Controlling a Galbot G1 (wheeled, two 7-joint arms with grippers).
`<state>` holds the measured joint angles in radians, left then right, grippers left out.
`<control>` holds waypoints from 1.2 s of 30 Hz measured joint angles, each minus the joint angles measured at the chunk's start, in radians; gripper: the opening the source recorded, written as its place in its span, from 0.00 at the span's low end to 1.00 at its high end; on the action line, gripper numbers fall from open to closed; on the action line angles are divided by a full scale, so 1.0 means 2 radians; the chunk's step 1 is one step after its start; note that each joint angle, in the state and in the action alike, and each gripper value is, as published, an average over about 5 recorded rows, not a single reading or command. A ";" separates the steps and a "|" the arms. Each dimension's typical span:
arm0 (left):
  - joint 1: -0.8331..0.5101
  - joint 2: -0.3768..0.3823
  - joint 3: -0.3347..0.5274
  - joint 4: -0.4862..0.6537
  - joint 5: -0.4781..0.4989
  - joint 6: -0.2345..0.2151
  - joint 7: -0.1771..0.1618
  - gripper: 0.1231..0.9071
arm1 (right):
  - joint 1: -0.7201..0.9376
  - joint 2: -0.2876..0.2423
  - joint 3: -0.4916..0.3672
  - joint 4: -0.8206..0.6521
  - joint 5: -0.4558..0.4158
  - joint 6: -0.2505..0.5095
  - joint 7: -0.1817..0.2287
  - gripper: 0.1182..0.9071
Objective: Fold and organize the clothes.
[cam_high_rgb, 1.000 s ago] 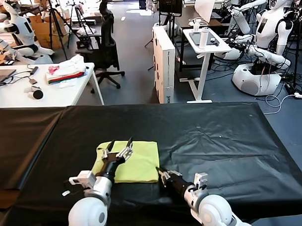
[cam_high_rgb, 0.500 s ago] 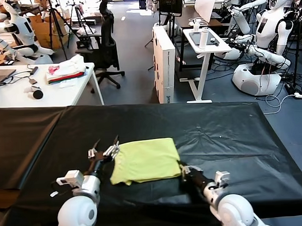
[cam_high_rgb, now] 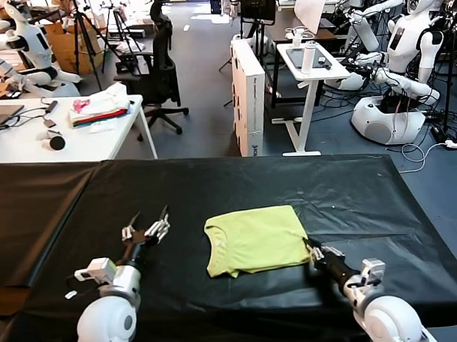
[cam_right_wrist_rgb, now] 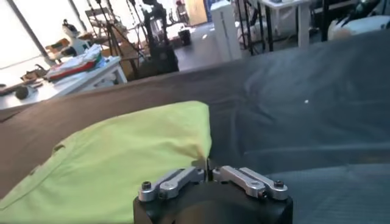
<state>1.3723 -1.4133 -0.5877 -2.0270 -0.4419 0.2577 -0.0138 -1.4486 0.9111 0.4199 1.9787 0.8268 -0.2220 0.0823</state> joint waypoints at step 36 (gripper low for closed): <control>0.293 0.128 -0.064 -0.156 0.034 -0.044 -0.040 1.00 | -0.342 0.107 0.098 0.090 -0.298 0.223 0.078 1.00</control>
<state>1.9587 -1.1572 -0.7166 -2.3387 -0.3736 0.1706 -0.0940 -2.1324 1.1247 0.6152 2.1578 0.2312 0.2243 0.2375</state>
